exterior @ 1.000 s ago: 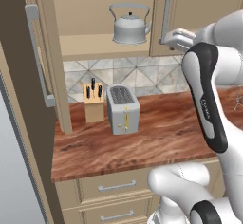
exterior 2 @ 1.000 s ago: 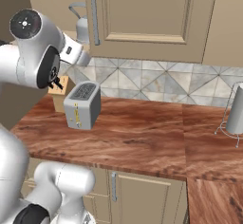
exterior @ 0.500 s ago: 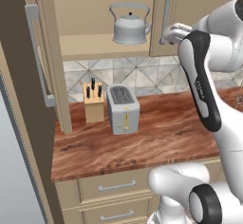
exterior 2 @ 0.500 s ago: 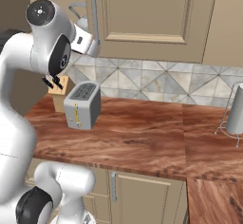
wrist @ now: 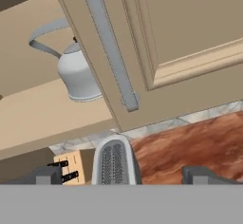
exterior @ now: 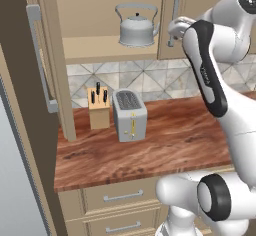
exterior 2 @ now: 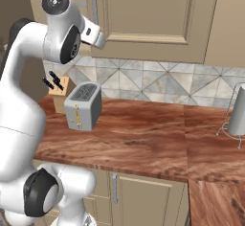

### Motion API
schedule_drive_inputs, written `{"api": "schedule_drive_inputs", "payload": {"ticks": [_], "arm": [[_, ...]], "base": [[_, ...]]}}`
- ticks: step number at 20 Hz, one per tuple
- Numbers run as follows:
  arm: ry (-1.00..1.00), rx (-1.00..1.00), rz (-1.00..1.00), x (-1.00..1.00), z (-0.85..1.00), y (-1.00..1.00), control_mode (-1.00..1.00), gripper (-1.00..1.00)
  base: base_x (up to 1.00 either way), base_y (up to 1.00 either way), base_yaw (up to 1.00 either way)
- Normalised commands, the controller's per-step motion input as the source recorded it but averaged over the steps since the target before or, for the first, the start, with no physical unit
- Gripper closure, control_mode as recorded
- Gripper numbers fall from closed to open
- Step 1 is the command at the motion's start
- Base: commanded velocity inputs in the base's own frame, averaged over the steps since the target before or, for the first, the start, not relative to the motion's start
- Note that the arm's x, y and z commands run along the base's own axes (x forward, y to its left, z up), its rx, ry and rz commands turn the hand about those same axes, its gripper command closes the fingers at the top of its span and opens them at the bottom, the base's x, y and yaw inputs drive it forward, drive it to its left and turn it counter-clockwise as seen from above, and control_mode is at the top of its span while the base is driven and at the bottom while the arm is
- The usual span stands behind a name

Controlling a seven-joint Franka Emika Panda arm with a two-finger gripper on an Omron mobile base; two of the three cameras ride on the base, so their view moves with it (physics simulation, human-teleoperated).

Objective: Open the cabinet, pick the kettle from the cabinet, and place it in the sink.

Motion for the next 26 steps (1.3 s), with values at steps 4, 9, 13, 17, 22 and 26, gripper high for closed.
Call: {"api": "schedule_drive_inputs", "payload": {"ticks": [4, 9, 13, 17, 22, 26], "arm": [[0.00, 0.00, 0.09, 0.45, 0.04, 0.00, -1.00, -1.00], [-0.01, -0.04, 0.08, 0.44, 0.04, 0.00, -1.00, -1.00], [-0.01, -0.14, 0.00, 0.41, 0.05, 0.00, -1.00, -1.00], [-0.01, -0.11, 0.00, 0.45, 0.07, 0.00, -1.00, -1.00], [-0.01, -0.09, 0.00, 0.45, 0.07, 0.00, -1.00, -1.00], [0.00, -0.04, 0.00, 0.46, 0.03, 0.00, -1.00, -1.00]], "base": [[0.00, 0.00, 0.00], [0.00, 0.00, 0.00], [0.00, 0.00, 0.00], [0.00, 0.00, 0.00], [0.00, 0.00, 0.00], [0.00, 0.00, 0.00]]}}
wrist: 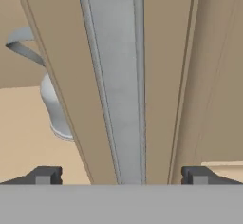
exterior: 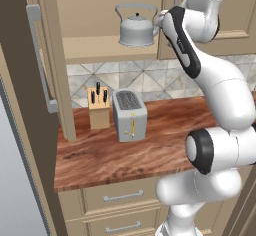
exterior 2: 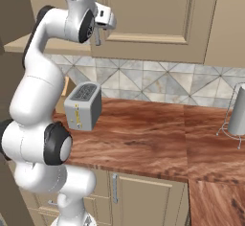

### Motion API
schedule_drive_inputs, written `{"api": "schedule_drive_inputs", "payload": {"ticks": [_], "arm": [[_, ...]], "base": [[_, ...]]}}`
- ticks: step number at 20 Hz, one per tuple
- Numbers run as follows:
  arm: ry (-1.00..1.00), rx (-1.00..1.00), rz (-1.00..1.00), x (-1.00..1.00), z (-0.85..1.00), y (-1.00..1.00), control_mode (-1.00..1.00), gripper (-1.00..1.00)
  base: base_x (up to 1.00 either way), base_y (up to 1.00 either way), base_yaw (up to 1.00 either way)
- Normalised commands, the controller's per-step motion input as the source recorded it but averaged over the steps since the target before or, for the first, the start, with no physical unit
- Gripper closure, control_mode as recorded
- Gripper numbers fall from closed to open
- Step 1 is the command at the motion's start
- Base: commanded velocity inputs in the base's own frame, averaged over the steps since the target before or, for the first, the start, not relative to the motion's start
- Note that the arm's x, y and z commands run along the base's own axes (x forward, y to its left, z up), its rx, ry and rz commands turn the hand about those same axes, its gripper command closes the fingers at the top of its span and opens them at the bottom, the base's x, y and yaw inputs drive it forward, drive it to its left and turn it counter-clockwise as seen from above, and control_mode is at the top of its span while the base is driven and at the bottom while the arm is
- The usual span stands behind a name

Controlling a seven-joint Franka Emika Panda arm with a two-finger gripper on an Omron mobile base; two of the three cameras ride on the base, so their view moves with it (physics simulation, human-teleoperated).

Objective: Open the cabinet, pick the kettle from the cabinet, and place it in the sink.

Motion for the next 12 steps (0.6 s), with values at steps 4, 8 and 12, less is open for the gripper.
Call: {"api": "schedule_drive_inputs", "payload": {"ticks": [4, 8, 12], "arm": [[0.00, -0.01, 0.00, 0.48, 0.00, 0.00, -1.00, -1.00], [0.00, 0.00, 0.00, 0.48, 0.00, 0.00, -1.00, -1.00], [-0.03, -0.02, 0.00, 0.41, -0.05, 0.00, -1.00, 1.00]], "base": [[0.00, 0.00, 0.00], [0.00, 0.00, 0.00], [0.00, 0.00, 0.00]]}}
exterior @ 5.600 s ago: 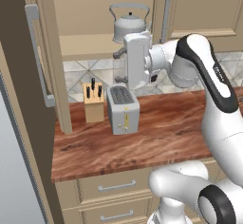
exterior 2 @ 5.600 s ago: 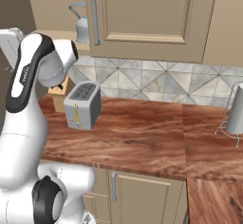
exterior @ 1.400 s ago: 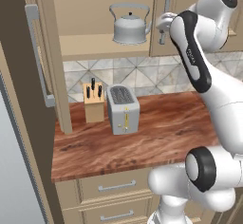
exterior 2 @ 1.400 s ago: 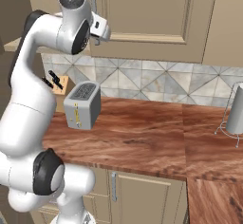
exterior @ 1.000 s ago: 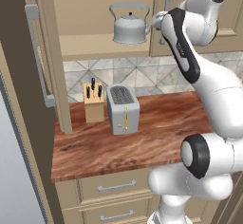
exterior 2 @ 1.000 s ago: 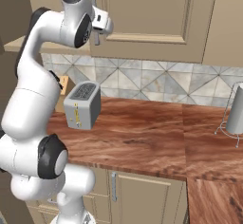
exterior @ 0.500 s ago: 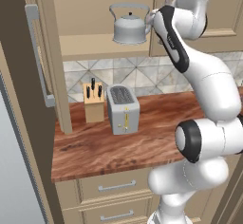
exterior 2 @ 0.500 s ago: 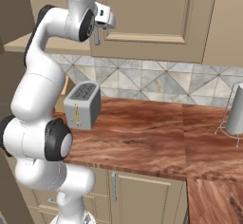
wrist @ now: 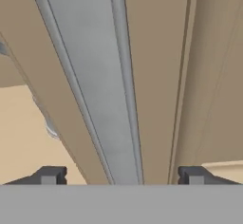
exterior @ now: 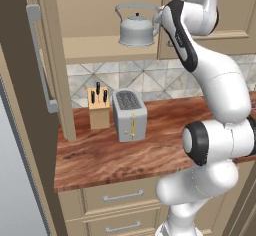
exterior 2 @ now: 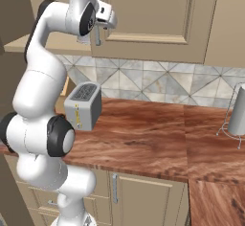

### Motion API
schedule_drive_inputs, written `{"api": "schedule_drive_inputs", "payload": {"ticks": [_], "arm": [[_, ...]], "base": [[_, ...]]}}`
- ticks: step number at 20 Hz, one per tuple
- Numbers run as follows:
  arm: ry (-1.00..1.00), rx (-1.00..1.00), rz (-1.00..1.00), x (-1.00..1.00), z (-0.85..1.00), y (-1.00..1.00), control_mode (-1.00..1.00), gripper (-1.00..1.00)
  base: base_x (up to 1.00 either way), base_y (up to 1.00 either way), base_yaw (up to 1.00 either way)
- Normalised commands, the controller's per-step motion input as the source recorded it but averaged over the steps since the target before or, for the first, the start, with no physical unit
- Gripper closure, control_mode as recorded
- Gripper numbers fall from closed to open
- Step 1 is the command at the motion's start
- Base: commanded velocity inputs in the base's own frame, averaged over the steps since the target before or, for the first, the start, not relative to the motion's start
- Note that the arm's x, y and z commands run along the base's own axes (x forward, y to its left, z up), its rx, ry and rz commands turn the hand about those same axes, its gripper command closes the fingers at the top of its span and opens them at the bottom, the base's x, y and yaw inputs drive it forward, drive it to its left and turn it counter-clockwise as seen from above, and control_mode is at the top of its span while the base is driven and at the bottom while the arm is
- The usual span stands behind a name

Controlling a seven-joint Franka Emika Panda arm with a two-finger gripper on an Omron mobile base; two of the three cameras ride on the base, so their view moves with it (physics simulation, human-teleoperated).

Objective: Open the cabinet, pick the kettle from the cabinet, and place it in the sink.

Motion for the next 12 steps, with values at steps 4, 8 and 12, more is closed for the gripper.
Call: {"api": "schedule_drive_inputs", "payload": {"ticks": [4, 8, 12], "arm": [[-0.16, -0.03, 0.00, 0.29, -0.16, 0.04, -1.00, 1.00], [-0.27, -0.01, 0.00, 0.27, -0.17, 0.08, -1.00, 1.00], [-0.27, -0.01, 0.00, 0.30, -0.15, 0.13, -1.00, 1.00]], "base": [[0.00, 0.00, 0.00], [0.00, 0.00, 0.00], [0.00, 0.00, 0.00]]}}
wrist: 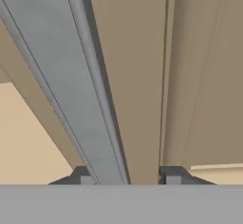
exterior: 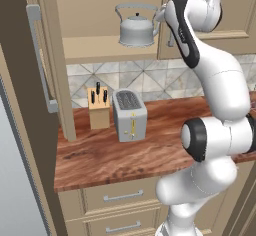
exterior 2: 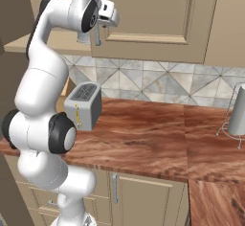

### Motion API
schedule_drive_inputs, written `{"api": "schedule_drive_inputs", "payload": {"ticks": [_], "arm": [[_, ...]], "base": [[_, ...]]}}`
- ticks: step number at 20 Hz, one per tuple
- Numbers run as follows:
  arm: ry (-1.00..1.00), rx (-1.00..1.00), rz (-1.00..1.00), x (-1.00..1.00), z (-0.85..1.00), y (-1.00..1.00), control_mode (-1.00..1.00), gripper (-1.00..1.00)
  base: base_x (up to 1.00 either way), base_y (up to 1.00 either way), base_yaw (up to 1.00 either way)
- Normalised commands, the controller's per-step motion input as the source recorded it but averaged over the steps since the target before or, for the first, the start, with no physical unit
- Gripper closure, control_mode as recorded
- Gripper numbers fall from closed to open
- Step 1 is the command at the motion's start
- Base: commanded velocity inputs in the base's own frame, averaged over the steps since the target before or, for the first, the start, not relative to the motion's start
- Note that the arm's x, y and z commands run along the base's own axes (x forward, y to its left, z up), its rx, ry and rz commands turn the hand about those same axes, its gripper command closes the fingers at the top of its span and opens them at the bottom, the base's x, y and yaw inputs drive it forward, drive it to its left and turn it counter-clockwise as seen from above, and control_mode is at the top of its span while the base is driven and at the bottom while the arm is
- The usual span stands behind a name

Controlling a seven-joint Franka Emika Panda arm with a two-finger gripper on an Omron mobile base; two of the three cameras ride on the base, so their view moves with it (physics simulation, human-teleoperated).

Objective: Open the cabinet, pick the kettle from the cabinet, and place it in the sink.

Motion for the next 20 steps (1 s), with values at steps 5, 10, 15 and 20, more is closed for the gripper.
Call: {"api": "schedule_drive_inputs", "payload": {"ticks": [5, 10, 15, 20], "arm": [[-0.30, -0.02, -0.07, 0.26, -0.12, 0.24, -1.00, 1.00], [-0.33, 0.00, -0.14, 0.13, -0.14, 0.36, -1.00, 1.00], [-0.37, 0.00, -0.12, 0.05, -0.18, 0.36, -1.00, 1.00], [-0.22, 0.01, -0.05, -0.01, -0.26, 0.29, -1.00, 1.00]], "base": [[0.00, 0.00, 0.00], [0.00, 0.00, 0.00], [0.00, 0.00, 0.00], [0.00, 0.00, 0.00]]}}
